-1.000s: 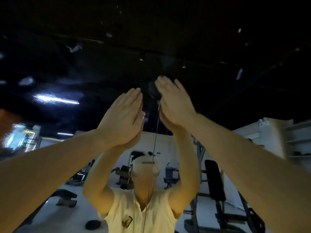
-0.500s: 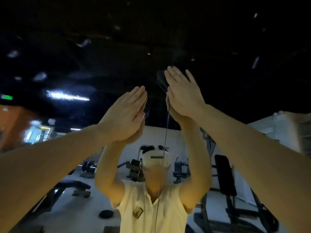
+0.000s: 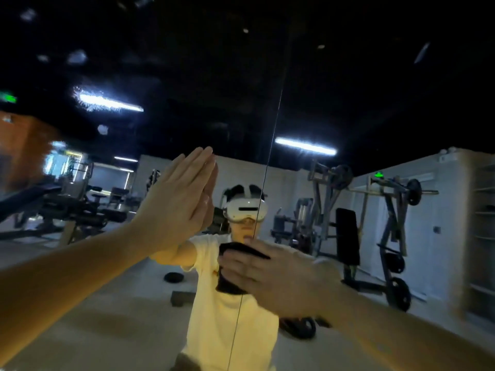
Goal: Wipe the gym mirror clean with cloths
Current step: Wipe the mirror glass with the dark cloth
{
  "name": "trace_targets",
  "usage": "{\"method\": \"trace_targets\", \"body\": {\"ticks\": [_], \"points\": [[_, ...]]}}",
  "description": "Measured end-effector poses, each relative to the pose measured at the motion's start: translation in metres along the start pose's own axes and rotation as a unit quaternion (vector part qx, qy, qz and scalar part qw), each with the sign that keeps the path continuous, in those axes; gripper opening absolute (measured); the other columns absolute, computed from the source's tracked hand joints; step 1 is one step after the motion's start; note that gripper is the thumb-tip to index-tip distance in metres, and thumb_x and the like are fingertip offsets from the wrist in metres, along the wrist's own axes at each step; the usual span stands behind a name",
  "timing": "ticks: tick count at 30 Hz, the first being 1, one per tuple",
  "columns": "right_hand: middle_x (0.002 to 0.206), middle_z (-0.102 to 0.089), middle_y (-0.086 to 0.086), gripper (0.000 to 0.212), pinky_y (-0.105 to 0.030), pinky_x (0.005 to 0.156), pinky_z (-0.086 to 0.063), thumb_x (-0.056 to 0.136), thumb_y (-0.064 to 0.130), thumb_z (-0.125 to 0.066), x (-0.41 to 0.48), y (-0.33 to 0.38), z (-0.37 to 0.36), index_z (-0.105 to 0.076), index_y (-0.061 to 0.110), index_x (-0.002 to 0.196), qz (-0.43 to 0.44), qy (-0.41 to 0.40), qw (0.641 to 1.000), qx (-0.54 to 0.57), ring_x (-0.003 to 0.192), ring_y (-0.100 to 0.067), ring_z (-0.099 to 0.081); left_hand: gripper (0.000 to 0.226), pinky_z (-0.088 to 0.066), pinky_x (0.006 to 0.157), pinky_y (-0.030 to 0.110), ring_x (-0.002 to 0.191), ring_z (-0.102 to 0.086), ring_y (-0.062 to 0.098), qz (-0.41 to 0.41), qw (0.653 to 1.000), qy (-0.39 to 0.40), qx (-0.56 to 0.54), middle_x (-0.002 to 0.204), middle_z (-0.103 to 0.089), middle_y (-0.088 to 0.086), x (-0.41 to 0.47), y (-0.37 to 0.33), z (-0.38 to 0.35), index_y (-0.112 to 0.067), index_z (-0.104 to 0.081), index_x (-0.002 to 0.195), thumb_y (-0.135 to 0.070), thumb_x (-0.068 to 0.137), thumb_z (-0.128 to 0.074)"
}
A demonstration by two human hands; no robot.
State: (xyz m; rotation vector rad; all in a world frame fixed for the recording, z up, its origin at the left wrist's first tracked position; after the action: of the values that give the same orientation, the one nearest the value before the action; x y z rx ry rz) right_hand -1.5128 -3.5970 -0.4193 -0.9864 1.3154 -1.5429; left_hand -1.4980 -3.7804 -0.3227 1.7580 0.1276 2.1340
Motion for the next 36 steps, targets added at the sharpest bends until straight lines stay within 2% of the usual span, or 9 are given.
{"method": "trace_targets", "body": {"ticks": [2, 4, 8, 14, 24, 28, 30, 33, 36], "points": [[0.163, -0.037, -0.011, 0.056, -0.055, 0.126, -0.012, 0.096, 0.022, -0.044, 0.007, -0.044, 0.014, -0.045, 0.015, 0.151, -0.074, -0.012, 0.997, -0.022, 0.154, -0.030, -0.019, 0.067, -0.025, 0.125, 0.057, 0.157, -0.022, 0.035, -0.003, 1.000, 0.021, 0.009, 0.167, -0.025, 0.023, -0.017, -0.003, -0.002, 0.005, -0.028, 0.158, -0.035, 0.104, -0.026], [0.157, -0.045, -0.008, 0.058, -0.049, 0.121, -0.030, 0.092, 0.030, -0.058, 0.005, -0.120, 0.030, -0.051, 0.017, 0.148, -0.274, -0.046, 0.960, -0.042, 0.147, -0.027, -0.028, 0.072, -0.026, 0.124, 0.058, 0.156, -0.025, 0.037, -0.003, 0.999, 0.048, 0.022, 0.165, -0.027, 0.025, -0.027, -0.005, -0.006, 0.005, -0.031, 0.157, -0.044, 0.106, -0.017], [0.170, -0.020, -0.011, 0.065, -0.053, 0.128, -0.006, 0.104, 0.033, -0.037, 0.000, -0.174, 0.022, -0.021, 0.007, 0.161, -0.425, -0.069, 0.903, 0.014, 0.158, -0.025, -0.015, 0.080, -0.019, 0.127, 0.054, 0.158, -0.017, 0.034, 0.017, 0.996, 0.082, 0.030, 0.169, -0.018, 0.023, -0.038, -0.010, -0.018, 0.002, -0.023, 0.161, -0.053, 0.104, -0.012], [0.169, -0.019, -0.015, 0.065, -0.052, 0.128, -0.007, 0.104, 0.030, -0.040, 0.010, -0.085, 0.007, -0.023, 0.004, 0.161, -0.386, -0.129, 0.911, 0.067, 0.158, -0.027, -0.013, 0.082, -0.013, 0.129, 0.050, 0.159, -0.008, 0.036, 0.026, 0.996, 0.071, 0.041, 0.170, -0.010, 0.026, -0.042, -0.016, -0.022, 0.005, -0.013, 0.161, -0.049, 0.102, -0.029], [0.169, -0.014, -0.019, 0.061, -0.055, 0.127, -0.002, 0.105, 0.025, -0.032, 0.004, 0.089, -0.031, -0.020, 0.002, 0.161, -0.197, -0.133, 0.966, 0.098, 0.158, -0.034, -0.001, 0.081, -0.007, 0.130, 0.052, 0.160, 0.005, 0.031, 0.068, 0.991, 0.099, 0.053, 0.172, 0.003, 0.021, -0.044, -0.023, -0.027, 0.002, -0.001, 0.163, -0.048, 0.104, -0.025], [0.169, 0.006, -0.021, 0.062, -0.055, 0.127, 0.001, 0.109, 0.032, -0.020, -0.012, 0.107, -0.048, -0.009, 0.004, 0.163, -0.112, -0.118, 0.985, 0.050, 0.158, -0.033, 0.005, 0.083, -0.008, 0.129, 0.053, 0.160, 0.007, 0.032, 0.102, 0.988, 0.105, 0.052, 0.172, 0.006, 0.021, -0.045, -0.027, -0.030, 0.002, 0.002, 0.162, -0.049, 0.100, -0.016], [0.169, -0.006, -0.021, 0.060, -0.059, 0.126, -0.011, 0.106, 0.027, -0.017, -0.010, 0.078, -0.037, -0.021, 0.004, 0.161, -0.131, -0.127, 0.981, 0.069, 0.158, -0.035, -0.003, 0.084, -0.004, 0.130, 0.050, 0.160, 0.010, 0.031, 0.108, 0.987, 0.107, 0.046, 0.171, 0.009, 0.020, -0.045, -0.026, -0.031, 0.001, 0.004, 0.162, -0.051, 0.099, -0.015], [0.166, -0.026, -0.022, 0.060, -0.062, 0.116, -0.032, 0.102, 0.025, -0.037, -0.003, 0.012, -0.010, -0.031, 0.001, 0.157, -0.266, -0.131, 0.949, 0.107, 0.156, -0.036, -0.018, 0.084, -0.004, 0.130, 0.048, 0.160, 0.010, 0.030, 0.088, 0.989, 0.117, 0.031, 0.171, 0.010, 0.019, -0.047, -0.022, -0.029, 0.000, 0.005, 0.162, -0.053, 0.101, -0.016], [0.163, -0.030, -0.025, 0.058, -0.058, 0.121, -0.025, 0.103, 0.022, -0.043, 0.004, -0.028, 0.008, -0.036, -0.006, 0.154, -0.408, -0.174, 0.891, 0.093, 0.153, -0.037, -0.026, 0.083, -0.006, 0.131, 0.046, 0.160, 0.008, 0.029, 0.038, 0.991, 0.125, 0.034, 0.172, 0.007, 0.019, -0.049, -0.012, -0.024, -0.001, 0.004, 0.163, -0.054, 0.103, -0.018]]}}
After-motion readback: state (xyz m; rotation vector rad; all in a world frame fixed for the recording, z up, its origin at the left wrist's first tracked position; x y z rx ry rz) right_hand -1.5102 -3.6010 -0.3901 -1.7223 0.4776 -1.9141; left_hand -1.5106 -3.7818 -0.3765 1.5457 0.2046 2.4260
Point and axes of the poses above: each hand's wrist, its own x-axis towards the middle knuckle, its own z-axis out of the back of the hand, y = z × x, the point moved 7 cm from there along x, towards the middle knuckle
